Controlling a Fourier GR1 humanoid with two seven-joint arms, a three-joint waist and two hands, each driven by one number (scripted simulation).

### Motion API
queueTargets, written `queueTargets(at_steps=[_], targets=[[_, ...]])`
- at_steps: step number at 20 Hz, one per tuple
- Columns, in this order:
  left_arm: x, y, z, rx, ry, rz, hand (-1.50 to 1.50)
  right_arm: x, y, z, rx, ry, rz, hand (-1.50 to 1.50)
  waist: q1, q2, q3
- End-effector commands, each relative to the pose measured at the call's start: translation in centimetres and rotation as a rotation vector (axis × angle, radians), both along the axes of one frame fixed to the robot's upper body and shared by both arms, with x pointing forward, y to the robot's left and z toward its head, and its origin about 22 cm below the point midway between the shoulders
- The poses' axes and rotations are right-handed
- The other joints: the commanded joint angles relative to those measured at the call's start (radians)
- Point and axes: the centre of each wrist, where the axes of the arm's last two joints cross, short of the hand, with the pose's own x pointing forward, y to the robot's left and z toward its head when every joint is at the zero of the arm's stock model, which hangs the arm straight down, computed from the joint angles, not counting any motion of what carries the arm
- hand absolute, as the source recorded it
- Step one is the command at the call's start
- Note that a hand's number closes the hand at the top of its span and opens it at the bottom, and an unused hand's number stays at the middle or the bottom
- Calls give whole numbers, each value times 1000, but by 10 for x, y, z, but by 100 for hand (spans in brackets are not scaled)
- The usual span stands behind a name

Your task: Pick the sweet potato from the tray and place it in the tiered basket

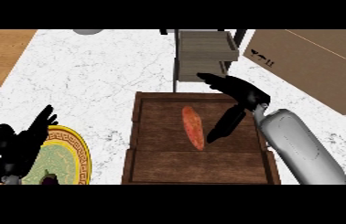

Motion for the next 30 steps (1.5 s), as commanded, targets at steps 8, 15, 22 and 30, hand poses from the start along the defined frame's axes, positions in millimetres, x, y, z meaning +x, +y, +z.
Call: queueTargets(at_steps=[8, 15, 22, 30], targets=[[3, 8, -23, -6, 1, 8, 0, 21, 11, 41, -189, 155, 83, -150, -10, 1, 0], [5, 5, -21, 6, 5, 2, 0, 16, -8, 12, -230, 199, 34, -150, -10, 0, 0], [10, 3, -15, -12, 6, 1, 0, 26, -30, -7, -192, 253, 67, -150, -7, 2, 0], [-13, -5, -1, -7, 8, 2, 0, 9, -25, -32, -180, 250, 52, -150, -3, 0, 1]])
